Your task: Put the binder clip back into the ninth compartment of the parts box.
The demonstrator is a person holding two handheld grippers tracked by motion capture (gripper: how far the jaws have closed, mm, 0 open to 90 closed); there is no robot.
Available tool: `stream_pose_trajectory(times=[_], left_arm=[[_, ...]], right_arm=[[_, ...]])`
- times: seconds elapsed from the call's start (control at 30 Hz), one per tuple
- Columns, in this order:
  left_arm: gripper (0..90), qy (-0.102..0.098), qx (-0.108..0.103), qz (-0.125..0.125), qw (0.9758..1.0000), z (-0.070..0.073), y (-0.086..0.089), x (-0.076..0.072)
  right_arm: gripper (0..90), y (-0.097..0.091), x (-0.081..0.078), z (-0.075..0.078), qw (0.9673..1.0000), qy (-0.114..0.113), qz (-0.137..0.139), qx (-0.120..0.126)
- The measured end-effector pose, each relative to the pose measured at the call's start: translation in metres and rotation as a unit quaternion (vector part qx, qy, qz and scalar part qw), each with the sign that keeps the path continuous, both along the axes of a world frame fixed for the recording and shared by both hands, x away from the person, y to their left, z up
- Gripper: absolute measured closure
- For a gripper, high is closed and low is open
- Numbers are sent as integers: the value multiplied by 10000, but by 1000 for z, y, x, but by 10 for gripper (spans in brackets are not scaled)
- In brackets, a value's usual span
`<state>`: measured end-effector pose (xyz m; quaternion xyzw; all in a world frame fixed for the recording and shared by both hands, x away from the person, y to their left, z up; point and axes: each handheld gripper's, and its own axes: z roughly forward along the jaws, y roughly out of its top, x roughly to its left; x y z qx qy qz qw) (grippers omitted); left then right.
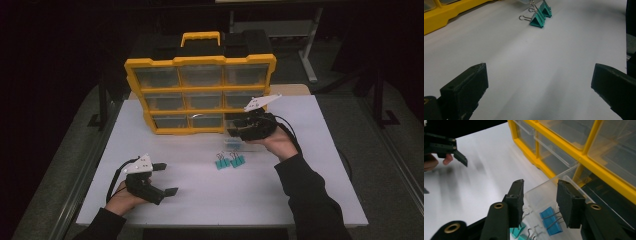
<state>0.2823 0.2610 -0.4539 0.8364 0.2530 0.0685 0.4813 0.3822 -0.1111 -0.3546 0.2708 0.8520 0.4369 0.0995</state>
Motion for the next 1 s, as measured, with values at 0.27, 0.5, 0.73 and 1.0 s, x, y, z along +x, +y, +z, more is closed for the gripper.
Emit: stream_pose_trajectory(times=[0.27, 0.5, 0.73, 1.0], left_arm=[[7, -30, 7, 19, 10000, 0, 0, -1], [7, -50, 6, 28, 10000, 1, 0, -1], [7, -51, -4, 38, 10000, 1, 1, -1], [7, -54, -12, 48, 10000, 1, 1, -1]], right_arm=[[468, -4, -14, 5, 10000, 29, -68, -30], [417, -11, -27, 5, 10000, 41, -89, -19], [374, -14, -40, 1, 9999, 70, -81, -77], [329, -16, -54, -12, 9998, 146, -105, -127]])
